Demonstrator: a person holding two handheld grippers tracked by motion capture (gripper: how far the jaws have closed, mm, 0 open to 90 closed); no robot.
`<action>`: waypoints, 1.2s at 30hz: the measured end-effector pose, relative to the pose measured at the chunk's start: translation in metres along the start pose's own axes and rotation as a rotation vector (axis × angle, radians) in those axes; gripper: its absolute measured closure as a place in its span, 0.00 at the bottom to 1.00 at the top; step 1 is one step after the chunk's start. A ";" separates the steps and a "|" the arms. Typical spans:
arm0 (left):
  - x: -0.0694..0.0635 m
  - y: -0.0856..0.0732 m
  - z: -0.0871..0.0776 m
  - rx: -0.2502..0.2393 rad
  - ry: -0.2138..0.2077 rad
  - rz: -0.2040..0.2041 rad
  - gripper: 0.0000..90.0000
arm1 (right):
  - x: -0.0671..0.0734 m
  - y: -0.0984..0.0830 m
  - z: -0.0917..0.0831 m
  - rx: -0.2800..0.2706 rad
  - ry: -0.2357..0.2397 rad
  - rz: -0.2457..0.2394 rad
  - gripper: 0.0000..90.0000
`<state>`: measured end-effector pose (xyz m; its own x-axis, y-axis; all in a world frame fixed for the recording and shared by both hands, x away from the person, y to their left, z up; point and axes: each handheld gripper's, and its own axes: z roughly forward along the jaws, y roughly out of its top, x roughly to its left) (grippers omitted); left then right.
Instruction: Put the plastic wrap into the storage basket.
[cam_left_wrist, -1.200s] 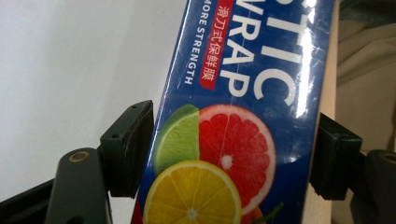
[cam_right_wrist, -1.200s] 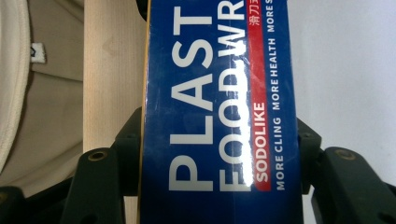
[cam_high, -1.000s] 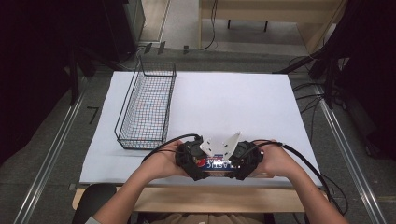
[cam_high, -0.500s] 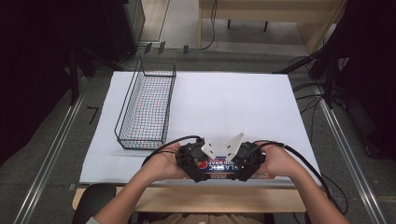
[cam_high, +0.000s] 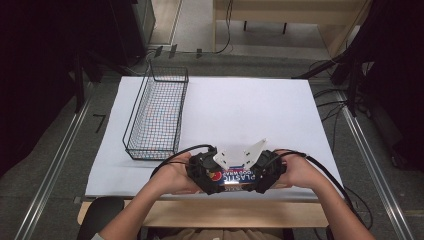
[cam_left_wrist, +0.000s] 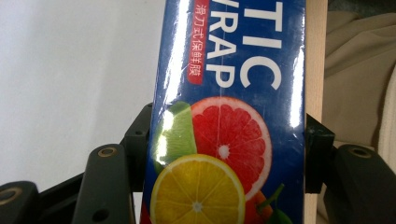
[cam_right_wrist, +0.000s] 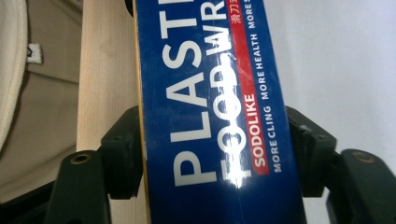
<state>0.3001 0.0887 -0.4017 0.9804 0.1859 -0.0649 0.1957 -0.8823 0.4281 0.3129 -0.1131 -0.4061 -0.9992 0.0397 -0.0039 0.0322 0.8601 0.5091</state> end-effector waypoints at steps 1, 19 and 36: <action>0.000 -0.001 0.000 0.002 0.005 0.005 0.45 | 0.000 0.000 -0.001 -0.007 -0.010 -0.005 0.34; 0.010 -0.011 -0.011 -0.008 0.006 -0.050 0.45 | -0.010 -0.018 -0.028 -0.156 -0.015 0.142 0.23; 0.022 -0.024 -0.029 -0.030 0.040 -0.122 0.45 | -0.025 -0.046 -0.056 -0.267 -0.132 0.194 0.22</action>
<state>0.3160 0.1267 -0.3876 0.9477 0.3084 -0.0826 0.3119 -0.8388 0.4463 0.3347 -0.1826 -0.3812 -0.9628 0.2697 0.0132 0.1969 0.6678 0.7178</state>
